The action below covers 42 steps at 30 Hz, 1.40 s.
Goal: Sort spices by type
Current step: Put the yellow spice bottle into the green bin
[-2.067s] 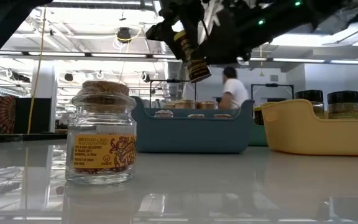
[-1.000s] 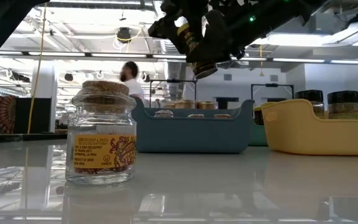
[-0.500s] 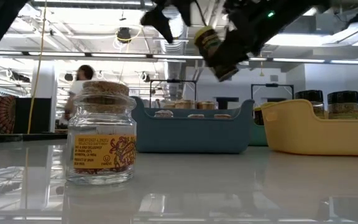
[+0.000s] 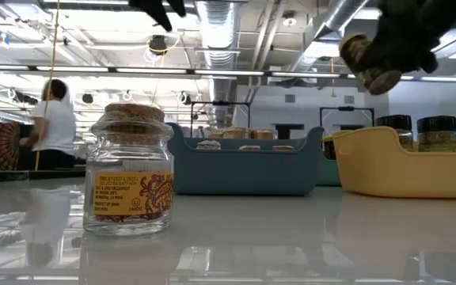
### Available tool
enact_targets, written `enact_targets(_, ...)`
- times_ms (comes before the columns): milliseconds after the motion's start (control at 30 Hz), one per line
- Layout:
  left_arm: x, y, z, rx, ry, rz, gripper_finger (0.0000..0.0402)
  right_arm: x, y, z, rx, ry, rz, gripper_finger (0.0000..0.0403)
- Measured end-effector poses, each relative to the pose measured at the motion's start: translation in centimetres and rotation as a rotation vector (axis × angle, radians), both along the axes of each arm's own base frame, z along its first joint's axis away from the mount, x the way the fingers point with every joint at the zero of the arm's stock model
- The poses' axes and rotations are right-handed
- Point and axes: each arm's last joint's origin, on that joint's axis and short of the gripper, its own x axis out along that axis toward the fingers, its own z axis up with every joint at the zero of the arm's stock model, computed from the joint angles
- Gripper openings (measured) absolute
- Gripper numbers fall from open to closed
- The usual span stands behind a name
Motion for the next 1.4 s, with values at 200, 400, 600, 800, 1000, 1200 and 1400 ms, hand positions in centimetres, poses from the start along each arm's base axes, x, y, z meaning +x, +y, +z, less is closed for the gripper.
enact_targets(200, 0.5, 0.1, -5.5, 0.126, -0.543, -0.087, 0.0304, -0.2, 0.6, 1.1, 0.014, -0.211, 0.050, 0.0224)
enact_targets(400, 2.8, -0.2, -9.4, 0.222, -1.041, -0.284, 0.0304, 2.3, -0.2, 3.3, -0.119, -0.362, 0.110, 0.0224)
enact_targets(600, 6.2, 0.3, -10.5, 0.081, -1.090, -0.268, 0.0304, 4.9, -1.7, 4.6, -0.179, -0.498, 0.238, 0.0224)
enact_targets(800, 9.1, 0.3, -10.5, -0.012, -0.997, -0.426, 0.0304, 6.6, -2.9, 5.1, -0.192, -0.486, 0.276, 0.0225)
enact_targets(1000, 10.7, 0.4, -10.7, -0.061, -0.899, -0.471, 0.0304, 7.8, -3.7, 6.6, -0.196, -0.510, 0.329, 0.0225)
enact_targets(1200, 11.1, 0.3, -9.8, -0.011, -0.913, -0.529, 0.0304, 8.6, -4.2, 7.4, -0.215, -0.507, 0.351, 0.0225)
enact_targets(1400, 11.1, 0.3, -9.4, -0.008, -0.919, -0.547, 0.0304, 9.3, -4.2, 8.1, -0.255, -0.495, 0.364, 0.0226)
